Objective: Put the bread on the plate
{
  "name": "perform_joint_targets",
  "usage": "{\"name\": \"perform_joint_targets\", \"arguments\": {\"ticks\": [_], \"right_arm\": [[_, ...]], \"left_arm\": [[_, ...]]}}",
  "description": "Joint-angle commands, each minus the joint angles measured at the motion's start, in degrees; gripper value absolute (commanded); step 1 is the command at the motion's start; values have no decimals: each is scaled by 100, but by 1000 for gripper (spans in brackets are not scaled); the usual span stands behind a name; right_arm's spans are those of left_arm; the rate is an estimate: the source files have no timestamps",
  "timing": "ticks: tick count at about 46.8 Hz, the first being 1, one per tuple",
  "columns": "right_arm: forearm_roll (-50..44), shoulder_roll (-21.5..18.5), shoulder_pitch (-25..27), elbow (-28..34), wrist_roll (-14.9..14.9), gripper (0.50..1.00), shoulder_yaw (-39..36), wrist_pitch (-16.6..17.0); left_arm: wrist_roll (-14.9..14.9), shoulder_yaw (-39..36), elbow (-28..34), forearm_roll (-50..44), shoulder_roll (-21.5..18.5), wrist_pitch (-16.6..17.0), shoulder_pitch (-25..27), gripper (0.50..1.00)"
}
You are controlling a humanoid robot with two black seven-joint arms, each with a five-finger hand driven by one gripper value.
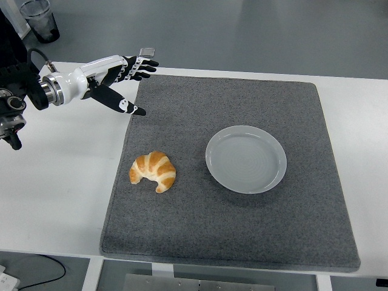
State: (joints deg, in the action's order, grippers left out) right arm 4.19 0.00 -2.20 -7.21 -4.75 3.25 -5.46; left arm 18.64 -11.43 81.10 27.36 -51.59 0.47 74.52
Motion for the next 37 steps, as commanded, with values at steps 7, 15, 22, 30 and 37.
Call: {"name": "perform_joint_targets", "arguments": {"ticks": [7,15,22,30,37], "right_arm": [[3,0,0,0,0,952,0,1],[-6,0,0,0,0,952,0,1],[3,0,0,0,0,952,0,1],[3,0,0,0,0,952,0,1],[-6,0,0,0,0,952,0,1]], "left_arm": [[0,-78,205,717,-97,-302,-17,1000],[9,-202,398,858,0,-293,-17,1000],[0,-325,398,1429,219,-258,-26,1000],[0,-500,398,1649,386,-240,-17,1000],[0,-545,398,1939,395,-240,-8,1000]]}}
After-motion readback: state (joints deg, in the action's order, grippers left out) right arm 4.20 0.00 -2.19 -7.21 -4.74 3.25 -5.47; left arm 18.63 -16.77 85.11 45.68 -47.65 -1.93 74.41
